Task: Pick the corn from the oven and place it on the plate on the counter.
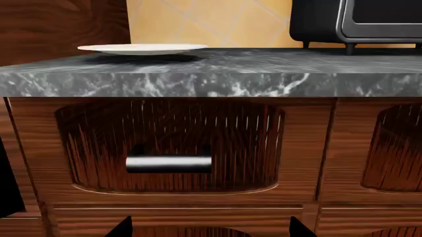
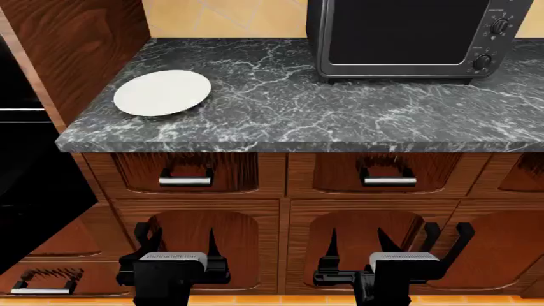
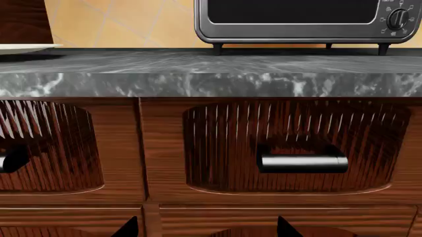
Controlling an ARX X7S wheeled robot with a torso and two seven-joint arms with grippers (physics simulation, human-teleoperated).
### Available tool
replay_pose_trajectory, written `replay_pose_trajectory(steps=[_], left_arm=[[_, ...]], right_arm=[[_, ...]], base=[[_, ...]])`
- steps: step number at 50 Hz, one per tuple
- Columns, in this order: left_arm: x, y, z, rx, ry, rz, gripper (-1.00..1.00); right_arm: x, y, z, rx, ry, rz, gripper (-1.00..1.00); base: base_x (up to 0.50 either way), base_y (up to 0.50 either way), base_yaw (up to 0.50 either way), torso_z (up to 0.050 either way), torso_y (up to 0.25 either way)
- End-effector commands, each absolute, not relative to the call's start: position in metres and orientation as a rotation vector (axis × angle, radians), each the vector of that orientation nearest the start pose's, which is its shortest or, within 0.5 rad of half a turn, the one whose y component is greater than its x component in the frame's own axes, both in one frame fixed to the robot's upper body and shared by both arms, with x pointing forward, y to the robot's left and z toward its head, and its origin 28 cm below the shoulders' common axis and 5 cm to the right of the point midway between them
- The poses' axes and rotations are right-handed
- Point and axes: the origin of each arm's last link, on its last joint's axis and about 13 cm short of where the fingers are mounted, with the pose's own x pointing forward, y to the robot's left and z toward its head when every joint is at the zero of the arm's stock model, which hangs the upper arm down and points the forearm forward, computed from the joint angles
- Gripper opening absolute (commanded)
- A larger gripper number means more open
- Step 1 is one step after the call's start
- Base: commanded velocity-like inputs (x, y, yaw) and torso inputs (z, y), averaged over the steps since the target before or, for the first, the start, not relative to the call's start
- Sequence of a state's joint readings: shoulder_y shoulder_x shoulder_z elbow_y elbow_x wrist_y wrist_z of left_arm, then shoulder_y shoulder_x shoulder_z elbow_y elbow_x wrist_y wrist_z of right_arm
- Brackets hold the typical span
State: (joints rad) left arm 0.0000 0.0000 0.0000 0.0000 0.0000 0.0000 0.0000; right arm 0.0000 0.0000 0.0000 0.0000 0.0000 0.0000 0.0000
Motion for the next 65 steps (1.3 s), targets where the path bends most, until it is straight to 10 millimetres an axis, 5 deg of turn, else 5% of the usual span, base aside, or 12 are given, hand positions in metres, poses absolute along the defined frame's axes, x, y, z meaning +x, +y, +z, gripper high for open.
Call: replay_pose_trajectory(steps=[1, 3, 5, 14, 23, 29, 36, 44, 48, 54, 65], left_arm=[[0.211, 0.205, 0.011, 0.021, 0.001, 0.007, 1.0], [0.213, 0.206, 0.012, -0.006, 0.014, 0.022, 1.0], [0.212, 0.206, 0.01, 0.014, 0.005, 0.019, 1.0], [0.214, 0.204, 0.012, -0.004, 0.014, 0.017, 1.0], [0.211, 0.205, 0.029, -0.025, -0.074, 0.004, 1.0], [0.215, 0.205, 0.09, -0.077, -0.221, 0.019, 1.0], [0.214, 0.199, 0.185, -0.116, -0.381, 0.0, 1.0], [0.202, 0.195, 0.272, -0.138, -0.523, -0.03, 1.0], [0.198, 0.194, 0.299, -0.136, -0.566, -0.023, 1.0], [0.187, 0.191, 0.318, -0.117, -0.617, -0.044, 1.0], [0.184, 0.19, 0.318, -0.116, -0.631, -0.051, 1.0]], right_arm=[[0.209, -0.098, 0.015, -0.031, 0.004, 0.005, 1.0], [0.209, -0.098, 0.019, 0.052, -0.016, 0.005, 1.0], [0.212, -0.096, 0.012, -0.09, 0.01, -0.006, 1.0], [0.217, -0.106, 0.017, 0.084, 0.055, -0.173, 1.0], [0.214, -0.102, 0.026, -0.113, 0.045, -0.105, 1.0], [0.219, -0.094, 0.089, -0.088, -0.089, -0.051, 1.0], [0.229, -0.089, 0.171, -0.062, -0.248, -0.038, 1.0], [0.218, -0.089, 0.255, -0.059, -0.356, -0.048, 1.0], [0.21, -0.085, 0.289, -0.071, -0.417, -0.027, 1.0], [0.206, -0.085, 0.308, -0.06, -0.46, -0.044, 1.0], [0.197, -0.083, 0.311, -0.059, -0.473, 0.047, 1.0]], base=[[0.0, 0.0, 0.0, 0.0, 0.0], [0.0, 0.0, 0.0, 0.0, 0.0], [0.0, 0.0, 0.0, 0.0, 0.0], [0.0, 0.0, 0.0, 0.0, 0.0], [0.0, 0.0, 0.0, 0.0, 0.0], [0.0, 0.0, 0.0, 0.0, 0.0], [0.0, 0.0, 0.0, 0.0, 0.0], [0.0, 0.0, 0.0, 0.0, 0.0], [0.0, 0.0, 0.0, 0.0, 0.0], [0.0, 0.0, 0.0, 0.0, 0.0], [0.0, 0.0, 0.0, 0.0, 0.0]])
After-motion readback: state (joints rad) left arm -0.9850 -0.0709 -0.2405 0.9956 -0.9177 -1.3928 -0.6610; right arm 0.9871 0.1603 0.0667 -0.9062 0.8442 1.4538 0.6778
